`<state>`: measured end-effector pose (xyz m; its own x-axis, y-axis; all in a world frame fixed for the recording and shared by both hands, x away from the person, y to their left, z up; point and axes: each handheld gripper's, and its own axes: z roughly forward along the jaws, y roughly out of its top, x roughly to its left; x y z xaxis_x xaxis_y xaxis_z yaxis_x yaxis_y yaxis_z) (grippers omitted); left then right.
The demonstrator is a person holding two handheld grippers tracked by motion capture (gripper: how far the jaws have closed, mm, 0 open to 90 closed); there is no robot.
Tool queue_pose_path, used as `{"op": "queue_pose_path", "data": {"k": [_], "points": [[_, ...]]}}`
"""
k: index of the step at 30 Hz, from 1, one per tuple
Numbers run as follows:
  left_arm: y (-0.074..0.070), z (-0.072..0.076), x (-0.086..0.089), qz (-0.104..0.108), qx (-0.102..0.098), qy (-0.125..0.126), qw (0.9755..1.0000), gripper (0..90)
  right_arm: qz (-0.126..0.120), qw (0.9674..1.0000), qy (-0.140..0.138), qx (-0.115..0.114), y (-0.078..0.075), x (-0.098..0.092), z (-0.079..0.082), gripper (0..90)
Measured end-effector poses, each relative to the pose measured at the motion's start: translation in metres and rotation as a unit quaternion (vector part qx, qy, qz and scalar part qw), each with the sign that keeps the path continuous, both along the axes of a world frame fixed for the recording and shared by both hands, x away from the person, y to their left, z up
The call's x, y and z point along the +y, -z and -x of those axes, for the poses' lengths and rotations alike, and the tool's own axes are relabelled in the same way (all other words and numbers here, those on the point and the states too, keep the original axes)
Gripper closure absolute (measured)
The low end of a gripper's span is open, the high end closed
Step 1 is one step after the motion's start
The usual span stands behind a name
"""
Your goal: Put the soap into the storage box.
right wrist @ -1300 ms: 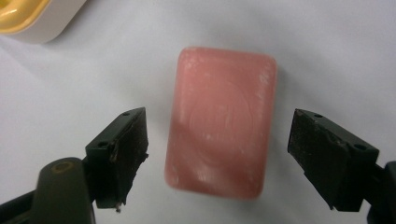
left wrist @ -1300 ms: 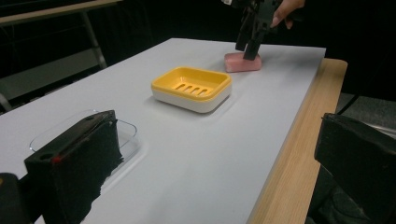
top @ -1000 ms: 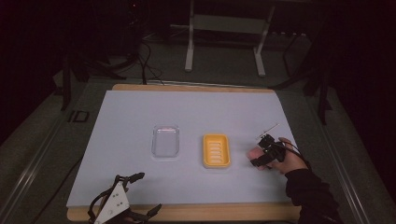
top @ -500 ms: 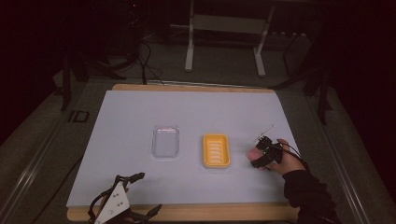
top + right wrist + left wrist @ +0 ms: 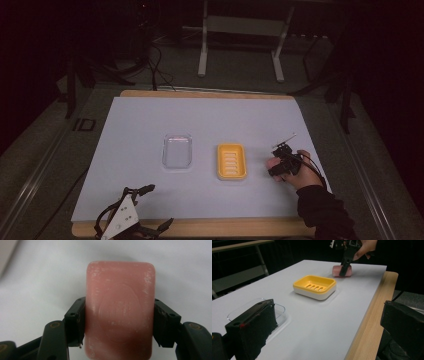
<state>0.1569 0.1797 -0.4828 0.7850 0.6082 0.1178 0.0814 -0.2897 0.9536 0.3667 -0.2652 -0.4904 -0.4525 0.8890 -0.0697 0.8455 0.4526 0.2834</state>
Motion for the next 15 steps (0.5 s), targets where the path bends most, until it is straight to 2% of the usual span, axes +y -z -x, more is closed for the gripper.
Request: {"op": "queue_pose_path", "data": {"k": [4, 6, 8, 12, 15], "points": [[0.0, 0.0, 0.0, 0.001, -0.001, 0.0, 1.0, 0.9, -0.025, 0.9989, 0.039, 0.0, -0.01, 0.002, 0.0, 37.3], [0.0, 0.001, 0.0, 0.001, -0.001, 0.001, 1.0, 0.9, -0.022, 0.9987, 0.047, 0.001, -0.014, 0.006, 0.001, 37.3], [0.0, 0.001, 0.0, 0.001, -0.001, 0.001, 1.0, 0.9, -0.016, 0.9989, 0.045, 0.0, -0.018, 0.011, 0.002, 37.3], [-0.001, 0.001, 0.0, 0.002, -0.002, 0.001, 1.0, 0.9, -0.019, 0.9982, 0.057, -0.009, -0.027, 0.02, 0.002, 37.4], [-0.001, 0.001, 0.0, 0.003, -0.002, 0.001, 1.0, 0.9, -0.019, 0.9982, 0.056, -0.013, -0.034, 0.027, 0.003, 37.4]]}}
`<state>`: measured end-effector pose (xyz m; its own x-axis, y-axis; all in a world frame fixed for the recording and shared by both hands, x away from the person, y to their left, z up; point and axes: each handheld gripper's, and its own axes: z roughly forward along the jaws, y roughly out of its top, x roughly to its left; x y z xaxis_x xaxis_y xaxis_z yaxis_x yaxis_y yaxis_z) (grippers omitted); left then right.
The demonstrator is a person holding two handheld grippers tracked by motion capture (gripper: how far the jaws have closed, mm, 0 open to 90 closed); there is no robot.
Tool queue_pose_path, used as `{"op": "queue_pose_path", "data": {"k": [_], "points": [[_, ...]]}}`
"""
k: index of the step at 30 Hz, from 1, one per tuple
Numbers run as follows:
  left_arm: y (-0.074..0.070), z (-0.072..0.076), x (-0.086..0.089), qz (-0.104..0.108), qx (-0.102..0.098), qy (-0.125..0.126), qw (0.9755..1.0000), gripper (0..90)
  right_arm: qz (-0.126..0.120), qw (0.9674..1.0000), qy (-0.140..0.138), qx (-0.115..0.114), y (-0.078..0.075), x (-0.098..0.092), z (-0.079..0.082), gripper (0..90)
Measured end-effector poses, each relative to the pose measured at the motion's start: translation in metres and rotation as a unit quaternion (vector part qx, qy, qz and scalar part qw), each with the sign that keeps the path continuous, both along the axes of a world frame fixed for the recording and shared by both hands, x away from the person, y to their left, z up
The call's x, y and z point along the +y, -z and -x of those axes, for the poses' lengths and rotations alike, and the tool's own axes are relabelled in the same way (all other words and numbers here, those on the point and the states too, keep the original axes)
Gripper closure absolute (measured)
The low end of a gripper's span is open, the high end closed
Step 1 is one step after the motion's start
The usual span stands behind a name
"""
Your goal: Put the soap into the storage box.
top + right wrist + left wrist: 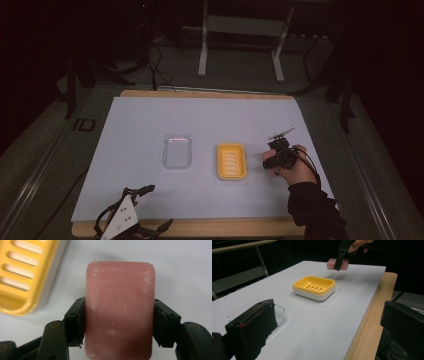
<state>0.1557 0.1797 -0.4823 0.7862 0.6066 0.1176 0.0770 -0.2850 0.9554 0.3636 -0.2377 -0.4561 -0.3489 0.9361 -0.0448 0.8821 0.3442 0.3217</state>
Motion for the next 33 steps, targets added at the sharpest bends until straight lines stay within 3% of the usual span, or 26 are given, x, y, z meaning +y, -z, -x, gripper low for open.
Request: {"op": "queue_pose_path", "data": {"k": [11, 22, 33], "points": [[0.0, 0.0, -0.001, -0.002, 0.0, -0.002, 1.0, 0.9, -0.014, 0.9997, -0.001, -0.022, -0.026, 0.032, 0.004, 37.3], [0.0, 0.0, -0.001, -0.003, -0.001, -0.003, 1.0, 0.9, -0.035, 0.9989, -0.005, -0.031, -0.034, 0.066, 0.006, 37.4], [0.0, 0.001, 0.0, -0.004, -0.001, -0.002, 1.0, 0.9, -0.06, 0.9961, -0.002, -0.065, -0.038, 0.098, 0.012, 37.4]]}}
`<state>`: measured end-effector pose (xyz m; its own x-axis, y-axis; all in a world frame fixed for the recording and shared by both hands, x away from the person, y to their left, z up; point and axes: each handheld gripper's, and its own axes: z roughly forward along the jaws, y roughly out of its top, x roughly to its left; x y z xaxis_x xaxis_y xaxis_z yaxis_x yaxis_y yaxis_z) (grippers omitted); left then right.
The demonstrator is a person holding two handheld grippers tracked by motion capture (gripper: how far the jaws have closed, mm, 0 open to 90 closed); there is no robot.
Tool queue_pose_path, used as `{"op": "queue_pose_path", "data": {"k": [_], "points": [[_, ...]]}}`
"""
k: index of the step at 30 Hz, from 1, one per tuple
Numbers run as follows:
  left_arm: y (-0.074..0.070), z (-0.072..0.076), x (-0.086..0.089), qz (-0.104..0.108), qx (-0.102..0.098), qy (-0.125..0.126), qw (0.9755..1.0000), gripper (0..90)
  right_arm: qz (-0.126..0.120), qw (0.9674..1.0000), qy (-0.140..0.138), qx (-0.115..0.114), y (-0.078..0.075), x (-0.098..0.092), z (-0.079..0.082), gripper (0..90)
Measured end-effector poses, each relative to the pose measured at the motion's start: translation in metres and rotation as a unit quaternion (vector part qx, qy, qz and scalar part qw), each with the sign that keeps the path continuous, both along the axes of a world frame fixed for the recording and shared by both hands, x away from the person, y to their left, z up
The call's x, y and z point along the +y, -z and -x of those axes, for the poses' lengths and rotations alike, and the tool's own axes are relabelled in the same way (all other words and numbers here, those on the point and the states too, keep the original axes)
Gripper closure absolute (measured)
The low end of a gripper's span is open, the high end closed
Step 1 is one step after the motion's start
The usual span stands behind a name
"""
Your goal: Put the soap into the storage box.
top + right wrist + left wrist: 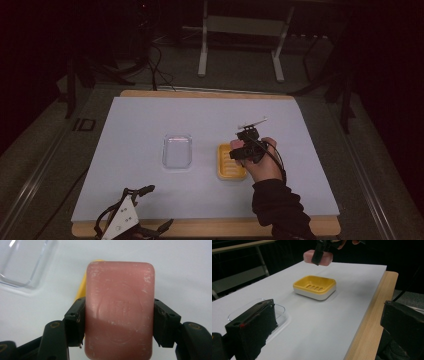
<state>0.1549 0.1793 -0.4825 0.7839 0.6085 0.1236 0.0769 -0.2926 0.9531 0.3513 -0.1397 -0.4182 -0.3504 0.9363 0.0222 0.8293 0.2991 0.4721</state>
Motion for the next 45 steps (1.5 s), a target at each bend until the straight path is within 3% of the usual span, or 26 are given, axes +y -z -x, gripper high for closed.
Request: {"op": "queue_pose_path", "data": {"k": [7, 14, 18, 28, 35, 45], "points": [[0.0, 0.0, 0.0, 0.0, 0.0, 0.0, 1.0, 0.9, -0.011, 0.9998, 0.007, -0.015, 0.002, 0.012, 0.003, 37.4], [0.0, 0.0, 0.0, 0.0, 0.0, 0.001, 1.0, 0.9, -0.032, 0.9991, 0.023, -0.016, 0.016, 0.025, 0.004, 37.4], [0.0, 0.001, 0.0, 0.0, -0.001, 0.001, 1.0, 0.9, -0.022, 0.9992, 0.029, -0.017, 0.023, 0.029, 0.004, 37.4], [0.0, 0.0, 0.0, 0.0, -0.001, 0.002, 1.0, 0.9, -0.048, 0.9963, 0.069, -0.018, 0.048, 0.025, 0.006, 37.4], [0.0, 0.001, 0.0, 0.0, -0.001, 0.002, 1.0, 0.9, -0.06, 0.9949, 0.08, -0.012, 0.064, 0.026, 0.005, 37.3], [0.0, 0.001, 0.0, 0.0, -0.001, 0.003, 1.0, 0.9, -0.053, 0.9941, 0.094, -0.011, 0.072, 0.025, 0.001, 37.3]]}}
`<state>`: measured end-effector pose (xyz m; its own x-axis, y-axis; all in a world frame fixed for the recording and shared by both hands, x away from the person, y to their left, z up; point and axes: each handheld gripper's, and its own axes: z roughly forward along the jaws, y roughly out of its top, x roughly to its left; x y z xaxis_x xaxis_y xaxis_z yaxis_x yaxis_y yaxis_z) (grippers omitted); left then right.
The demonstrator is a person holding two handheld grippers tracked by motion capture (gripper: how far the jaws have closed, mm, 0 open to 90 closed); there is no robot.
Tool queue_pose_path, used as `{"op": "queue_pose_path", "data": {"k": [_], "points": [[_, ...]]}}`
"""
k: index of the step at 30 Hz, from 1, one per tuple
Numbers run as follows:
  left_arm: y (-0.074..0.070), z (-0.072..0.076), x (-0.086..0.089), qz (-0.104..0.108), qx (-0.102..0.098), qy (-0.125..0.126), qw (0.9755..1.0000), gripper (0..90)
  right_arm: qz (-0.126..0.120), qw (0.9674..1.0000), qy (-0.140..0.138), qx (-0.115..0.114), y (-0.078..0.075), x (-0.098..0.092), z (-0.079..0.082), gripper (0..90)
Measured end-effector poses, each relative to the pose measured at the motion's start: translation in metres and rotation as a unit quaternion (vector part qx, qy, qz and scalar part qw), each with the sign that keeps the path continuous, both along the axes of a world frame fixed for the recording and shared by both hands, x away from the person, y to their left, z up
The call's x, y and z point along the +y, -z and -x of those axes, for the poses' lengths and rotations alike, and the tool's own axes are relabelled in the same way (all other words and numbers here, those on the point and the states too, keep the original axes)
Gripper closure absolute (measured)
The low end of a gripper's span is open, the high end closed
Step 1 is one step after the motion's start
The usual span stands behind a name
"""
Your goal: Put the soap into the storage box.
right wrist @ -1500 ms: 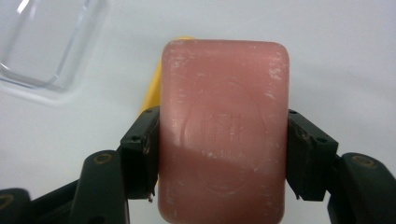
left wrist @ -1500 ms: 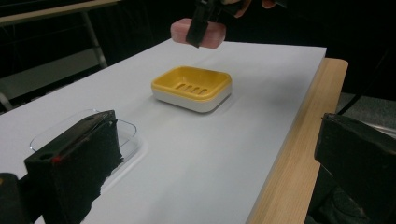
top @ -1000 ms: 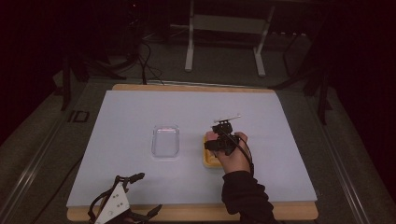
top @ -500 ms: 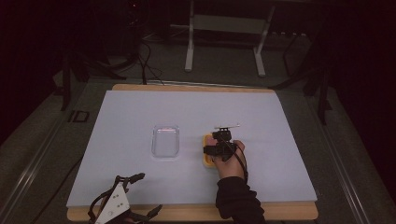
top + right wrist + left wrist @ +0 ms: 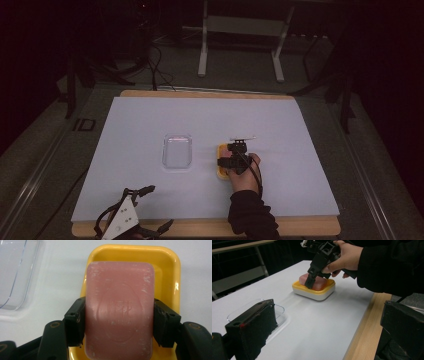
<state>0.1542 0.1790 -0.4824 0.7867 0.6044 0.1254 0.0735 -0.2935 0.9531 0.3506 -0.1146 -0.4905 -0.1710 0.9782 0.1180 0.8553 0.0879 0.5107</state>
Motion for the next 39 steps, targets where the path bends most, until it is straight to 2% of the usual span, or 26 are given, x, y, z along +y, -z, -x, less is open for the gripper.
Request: {"op": "queue_pose_path", "data": {"k": [11, 17, 20, 22, 25, 26, 27, 30, 32, 35, 38, 39], "points": [[0.0, 0.0, 0.0, 0.0, 0.001, 0.0, 1.0, 0.9, 0.007, 0.9999, 0.003, 0.01, 0.009, -0.001, -0.003, 36.1], [0.0, 0.0, 0.0, 0.0, 0.001, 0.0, 1.0, 0.9, 0.004, 1.0, -0.006, -0.005, -0.003, -0.001, -0.004, 31.3], [0.0, 0.0, 0.0, -0.001, 0.002, -0.001, 1.0, 0.9, 0.001, 0.9998, -0.019, -0.004, -0.009, -0.002, -0.004, 29.6], [0.0, 0.0, 0.0, -0.001, 0.002, 0.0, 1.0, 0.9, 0.008, 0.9992, -0.039, 0.0, -0.013, -0.004, -0.005, 28.7], [0.0, 0.0, 0.0, -0.001, 0.001, 0.0, 1.0, 0.9, 0.01, 0.9977, -0.067, -0.002, -0.02, -0.009, -0.008, 18.7], [0.0, -0.001, 0.0, -0.002, 0.002, 0.0, 1.0, 0.9, 0.006, 0.9973, -0.073, -0.01, -0.022, -0.011, -0.008, 16.1], [0.0, -0.001, 0.0, -0.002, 0.002, 0.0, 1.0, 0.9, 0.002, 0.9963, -0.085, -0.011, -0.025, -0.014, -0.008, 12.8], [0.001, -0.001, 0.0, -0.003, 0.002, 0.0, 1.0, 0.9, -0.014, 0.9927, -0.119, -0.016, -0.031, -0.02, -0.008, 12.1], [0.001, -0.001, 0.0, -0.004, 0.003, 0.0, 1.0, 0.9, -0.019, 0.9885, -0.147, -0.03, -0.033, -0.023, -0.008, 11.2], [0.001, -0.001, 0.0, -0.003, 0.003, 0.0, 1.0, 0.9, -0.003, 0.9833, -0.179, -0.036, -0.034, -0.027, -0.009, 11.2], [0.001, -0.001, 0.0, -0.002, 0.003, 0.0, 1.0, 0.9, -0.005, 0.9783, -0.204, -0.035, -0.036, -0.033, -0.009, 11.3], [0.001, -0.001, 0.0, -0.002, 0.003, 0.0, 1.0, 0.9, -0.009, 0.9752, -0.217, -0.04, -0.037, -0.037, -0.009, 11.3]]}}
